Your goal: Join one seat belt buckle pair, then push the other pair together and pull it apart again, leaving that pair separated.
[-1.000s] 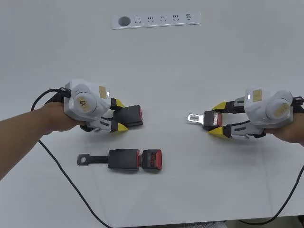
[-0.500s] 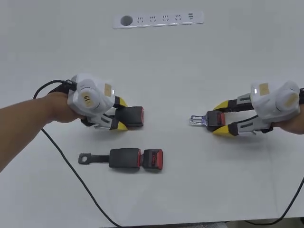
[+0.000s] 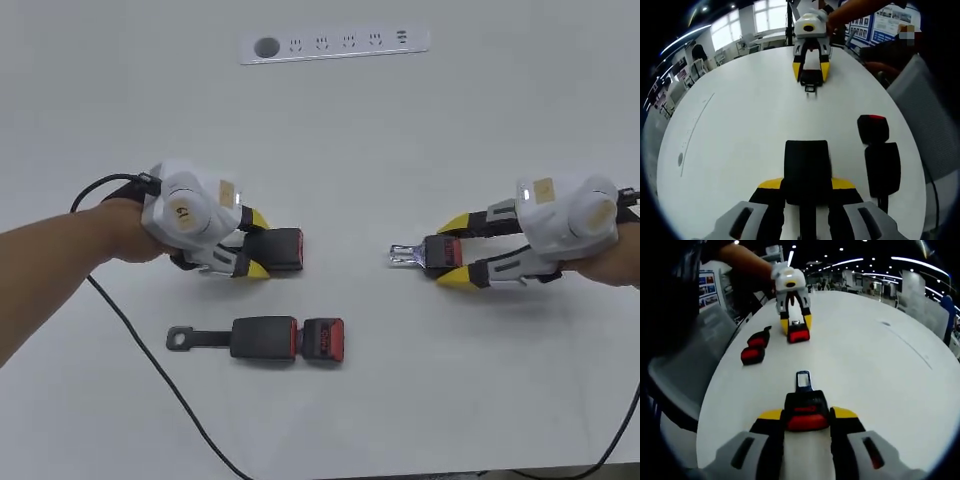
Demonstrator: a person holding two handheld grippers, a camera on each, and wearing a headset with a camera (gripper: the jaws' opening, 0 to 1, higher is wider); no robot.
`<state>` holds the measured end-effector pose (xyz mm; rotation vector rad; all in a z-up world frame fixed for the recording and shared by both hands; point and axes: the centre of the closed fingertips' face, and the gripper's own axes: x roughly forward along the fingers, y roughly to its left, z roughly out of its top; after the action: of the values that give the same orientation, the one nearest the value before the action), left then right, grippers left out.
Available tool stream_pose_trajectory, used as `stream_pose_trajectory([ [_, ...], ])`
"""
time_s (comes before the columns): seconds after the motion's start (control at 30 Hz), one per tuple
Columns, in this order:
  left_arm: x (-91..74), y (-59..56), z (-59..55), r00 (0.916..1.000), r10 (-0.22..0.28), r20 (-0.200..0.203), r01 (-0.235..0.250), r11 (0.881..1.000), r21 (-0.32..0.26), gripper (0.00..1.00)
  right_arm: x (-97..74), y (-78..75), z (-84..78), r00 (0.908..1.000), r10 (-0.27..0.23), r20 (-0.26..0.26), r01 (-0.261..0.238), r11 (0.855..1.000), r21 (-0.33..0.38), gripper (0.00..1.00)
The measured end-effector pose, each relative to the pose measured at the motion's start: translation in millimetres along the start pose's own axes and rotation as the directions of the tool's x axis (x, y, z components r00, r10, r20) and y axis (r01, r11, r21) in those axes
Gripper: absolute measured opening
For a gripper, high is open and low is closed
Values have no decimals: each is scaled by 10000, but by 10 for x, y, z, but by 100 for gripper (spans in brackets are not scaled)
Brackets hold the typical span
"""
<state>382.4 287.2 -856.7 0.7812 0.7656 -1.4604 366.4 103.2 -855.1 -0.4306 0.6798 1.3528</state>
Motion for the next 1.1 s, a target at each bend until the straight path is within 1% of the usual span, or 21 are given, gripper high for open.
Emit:
stream_pose_trajectory([
  [0.17,1,-2,3,10000,-17,-25,17,10000,25,34,79,13,75,10000,63,32,-63,10000,23,36],
  [0.47,-1,-7,3,10000,-25,-17,25,10000,11,34,277,45,250,9995,230,193,-232,9997,108,36],
  [0.53,-2,-8,2,10000,-23,4,23,10000,2,34,344,70,319,9988,333,368,-334,9994,32,36],
  [0.8,-3,-10,1,10000,-31,-16,31,10000,30,34,517,139,451,9984,336,453,-339,9994,51,36],
  [0.9,-1,-13,4,9999,-68,-109,69,9999,117,34,572,150,484,9994,185,297,-182,9998,-109,36],
  [1.0,3,-12,7,9998,-103,-168,106,9998,188,34,642,168,537,9996,112,260,-111,9999,-49,36],
  [1.1,7,-9,7,9996,-113,-272,118,9997,190,34,692,182,587,9995,186,273,-188,9998,79,36],
])
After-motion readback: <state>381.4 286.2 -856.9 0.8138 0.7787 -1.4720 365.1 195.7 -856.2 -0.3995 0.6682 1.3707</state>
